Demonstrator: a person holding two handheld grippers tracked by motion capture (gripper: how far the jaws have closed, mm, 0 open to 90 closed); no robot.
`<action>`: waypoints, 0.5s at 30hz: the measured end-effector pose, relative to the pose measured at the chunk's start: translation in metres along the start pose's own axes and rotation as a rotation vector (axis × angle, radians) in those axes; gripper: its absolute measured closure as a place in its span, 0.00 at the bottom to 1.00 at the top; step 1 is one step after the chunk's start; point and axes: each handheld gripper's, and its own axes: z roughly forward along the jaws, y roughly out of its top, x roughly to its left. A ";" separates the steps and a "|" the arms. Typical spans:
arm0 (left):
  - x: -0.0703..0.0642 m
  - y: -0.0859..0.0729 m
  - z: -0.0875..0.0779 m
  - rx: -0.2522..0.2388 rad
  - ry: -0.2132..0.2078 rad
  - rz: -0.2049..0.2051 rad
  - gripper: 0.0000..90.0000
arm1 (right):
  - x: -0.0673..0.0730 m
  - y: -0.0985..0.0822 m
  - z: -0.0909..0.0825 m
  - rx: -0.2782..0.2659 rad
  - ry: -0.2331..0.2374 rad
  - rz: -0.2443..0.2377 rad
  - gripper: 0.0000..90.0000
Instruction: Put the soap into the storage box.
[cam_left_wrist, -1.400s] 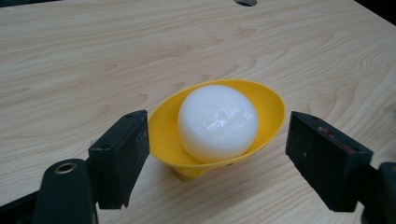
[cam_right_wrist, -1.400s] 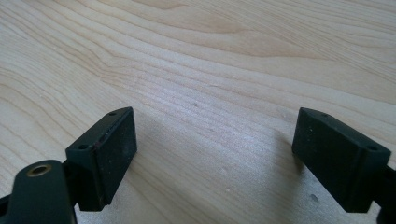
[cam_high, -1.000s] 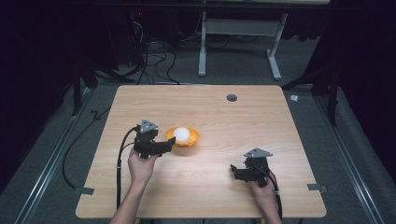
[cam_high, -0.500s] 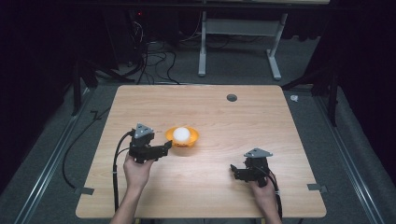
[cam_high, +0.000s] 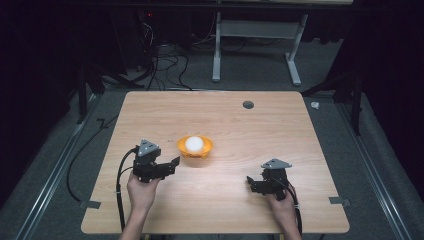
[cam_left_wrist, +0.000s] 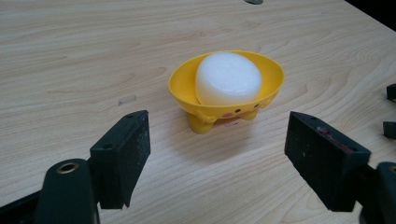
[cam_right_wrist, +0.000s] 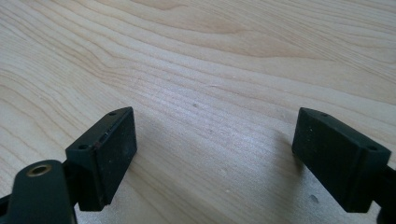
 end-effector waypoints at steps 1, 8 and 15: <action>0.000 -0.001 -0.001 -0.001 -0.001 0.000 0.26 | 0.000 0.000 0.000 0.000 0.000 0.000 0.16; 0.002 -0.006 -0.004 -0.001 -0.001 -0.014 0.25 | 0.000 0.000 0.000 0.000 0.000 0.000 0.16; 0.003 -0.014 -0.006 0.010 -0.005 -0.019 0.25 | 0.000 0.000 0.000 0.000 0.000 0.000 0.16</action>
